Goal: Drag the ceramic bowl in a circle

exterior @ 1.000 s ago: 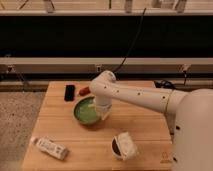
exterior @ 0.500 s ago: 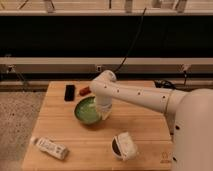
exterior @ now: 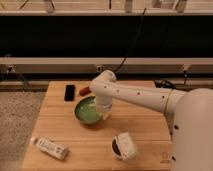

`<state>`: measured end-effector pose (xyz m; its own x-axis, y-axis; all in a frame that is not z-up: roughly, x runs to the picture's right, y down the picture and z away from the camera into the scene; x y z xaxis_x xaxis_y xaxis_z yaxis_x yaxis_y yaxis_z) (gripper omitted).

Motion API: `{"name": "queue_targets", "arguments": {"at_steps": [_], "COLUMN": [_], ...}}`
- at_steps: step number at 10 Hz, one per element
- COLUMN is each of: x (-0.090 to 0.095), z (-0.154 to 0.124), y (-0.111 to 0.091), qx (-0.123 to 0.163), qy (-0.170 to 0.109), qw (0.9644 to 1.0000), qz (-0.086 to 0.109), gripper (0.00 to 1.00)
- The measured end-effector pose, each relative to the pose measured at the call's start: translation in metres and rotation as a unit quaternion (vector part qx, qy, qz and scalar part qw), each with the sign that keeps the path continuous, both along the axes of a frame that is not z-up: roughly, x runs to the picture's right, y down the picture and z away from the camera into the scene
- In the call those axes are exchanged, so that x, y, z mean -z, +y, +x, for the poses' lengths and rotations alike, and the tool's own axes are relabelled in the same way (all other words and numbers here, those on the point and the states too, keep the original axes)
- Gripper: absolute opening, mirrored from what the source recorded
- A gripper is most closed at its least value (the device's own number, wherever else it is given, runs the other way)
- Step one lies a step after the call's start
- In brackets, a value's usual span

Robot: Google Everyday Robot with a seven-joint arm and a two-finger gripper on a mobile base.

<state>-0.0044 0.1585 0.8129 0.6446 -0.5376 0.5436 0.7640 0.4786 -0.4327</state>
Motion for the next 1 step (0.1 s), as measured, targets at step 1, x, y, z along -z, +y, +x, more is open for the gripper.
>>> {"name": "queue_targets", "arguments": {"at_steps": [1], "x": [-0.0009], "z": [0.0009], "y": [-0.0007], "qx": [0.002], "qy": [0.000], "qw": [1.0000], "qz": [0.000], "gripper": [0.02]}}
